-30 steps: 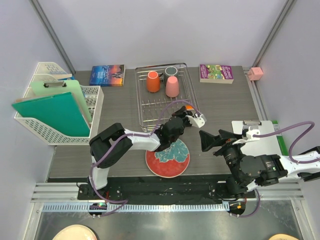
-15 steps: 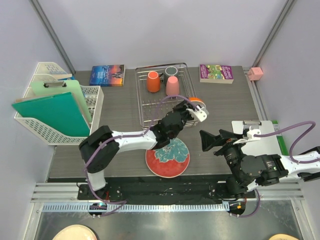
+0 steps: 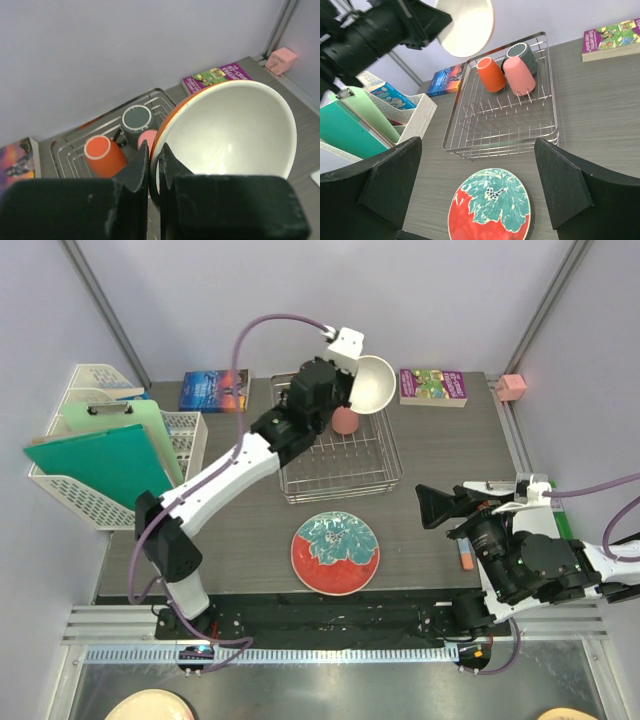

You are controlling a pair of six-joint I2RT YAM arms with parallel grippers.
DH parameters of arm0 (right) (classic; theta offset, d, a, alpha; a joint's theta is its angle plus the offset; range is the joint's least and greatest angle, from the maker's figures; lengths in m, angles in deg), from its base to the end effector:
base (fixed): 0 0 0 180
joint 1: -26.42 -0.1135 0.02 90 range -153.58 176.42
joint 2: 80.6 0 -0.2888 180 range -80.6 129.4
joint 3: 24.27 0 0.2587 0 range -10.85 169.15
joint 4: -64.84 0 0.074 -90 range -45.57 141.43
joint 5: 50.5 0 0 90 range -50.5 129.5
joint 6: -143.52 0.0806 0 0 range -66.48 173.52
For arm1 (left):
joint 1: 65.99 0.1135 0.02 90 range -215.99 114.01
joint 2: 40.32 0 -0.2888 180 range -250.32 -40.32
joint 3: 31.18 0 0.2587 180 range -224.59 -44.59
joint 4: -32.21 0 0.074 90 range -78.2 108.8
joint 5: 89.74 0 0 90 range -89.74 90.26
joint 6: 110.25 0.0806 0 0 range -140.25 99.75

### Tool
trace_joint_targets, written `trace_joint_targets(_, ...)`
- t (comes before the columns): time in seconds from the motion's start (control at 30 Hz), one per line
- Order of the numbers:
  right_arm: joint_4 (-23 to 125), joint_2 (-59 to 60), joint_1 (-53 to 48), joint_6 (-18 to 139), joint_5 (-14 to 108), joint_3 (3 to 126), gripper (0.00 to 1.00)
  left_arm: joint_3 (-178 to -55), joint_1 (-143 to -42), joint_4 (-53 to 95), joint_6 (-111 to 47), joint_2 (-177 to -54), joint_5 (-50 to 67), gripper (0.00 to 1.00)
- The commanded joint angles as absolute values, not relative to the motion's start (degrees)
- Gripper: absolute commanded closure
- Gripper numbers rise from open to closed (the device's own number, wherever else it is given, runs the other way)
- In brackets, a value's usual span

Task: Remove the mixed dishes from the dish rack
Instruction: Pick up the bowl from the dish rack.

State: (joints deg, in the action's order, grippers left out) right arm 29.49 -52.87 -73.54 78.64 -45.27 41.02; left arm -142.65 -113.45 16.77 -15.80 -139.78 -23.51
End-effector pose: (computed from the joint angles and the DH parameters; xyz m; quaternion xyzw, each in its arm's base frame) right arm 0.0703 0.0638 0.4087 0.0746 0.7019 0.2568 0.6602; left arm 0.3404 -0.3229 0.4434 0.1848 0.7023 -0.1065 0.6792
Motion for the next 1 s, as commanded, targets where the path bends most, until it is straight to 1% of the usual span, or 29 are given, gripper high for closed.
trace_joint_targets(0.0, 30.9, -52.1, -73.7, 73.1, -57.5, 45.2, 0.00, -150.8, -111.8, -7.4, -35.7, -136.9, -11.0, 1.00)
trace_joint_targets(0.1, 31.0, -49.8, -73.7, 69.6, -58.6, 47.9, 0.00, -148.6, -110.6, -11.4, -44.3, -134.5, -1.7, 1.00)
trace_joint_targets(0.23, 31.0, -45.7, -73.7, 66.7, -58.7, 52.1, 0.00, -142.3, -110.6, -12.6, -51.9, -128.8, 3.8, 0.99)
trace_joint_targets(0.37, 31.1, -41.1, -73.6, 66.2, -56.7, 54.9, 0.00, -134.4, -110.6, -13.3, -54.5, -123.0, 0.6, 0.99)
trace_joint_targets(0.47, 31.1, -35.0, -72.7, 64.4, -54.0, 58.8, 0.00, -130.3, -110.6, -14.0, -53.8, -118.5, -6.7, 1.00)
trace_joint_targets(0.5, 31.3, -33.4, -69.9, 63.7, -52.5, 60.1, 0.00, -129.9, -110.6, -15.2, -53.1, -117.8, -8.2, 0.99)
trace_joint_targets(0.6, 31.6, -26.9, -61.8, 62.2, -39.8, 64.5, 0.00, -129.2, -110.6, -17.8, -52.2, -116.3, -13.0, 1.00)
trace_joint_targets(0.63, 31.0, -25.7, -56.0, 62.9, -32.2, 66.5, 0.01, -129.1, -110.6, -18.6, -52.1, -115.9, -14.1, 1.00)
trace_joint_targets(0.73, 25.3, -19.8, -45.5, 69.3, -19.9, 71.7, 0.00, -128.1, -110.5, -20.7, -51.8, -114.6, -17.1, 1.00)
trace_joint_targets(0.77, 21.8, -17.9, -37.3, 72.6, -10.2, 73.0, 0.00, -127.6, -110.5, -20.9, -51.7, -114.2, -17.6, 1.00)
trace_joint_targets(0.8, 20.9, -15.1, -33.7, 74.3, -5.3, 73.9, 0.00, -126.4, -110.5, -21.1, -51.5, -113.2, -18.3, 1.00)
trace_joint_targets(0.83, 20.0, -13.8, -29.9, 75.7, -1.3, 74.2, 0.00, -126.0, -110.5, -21.3, -51.4, -112.7, -18.7, 1.00)
trace_joint_targets(0.87, 19.7, -13.1, -24.8, 76.8, 6.1, 73.7, 0.00, -125.3, -110.5, -21.3, -51.2, -112.0, -19.0, 1.00)
trace_joint_targets(0.97, 20.7, -10.9, -19.3, 80.1, 15.1, 70.7, 0.01, -123.3, -110.5, -21.0, -51.1, -110.2, -19.5, 1.00)
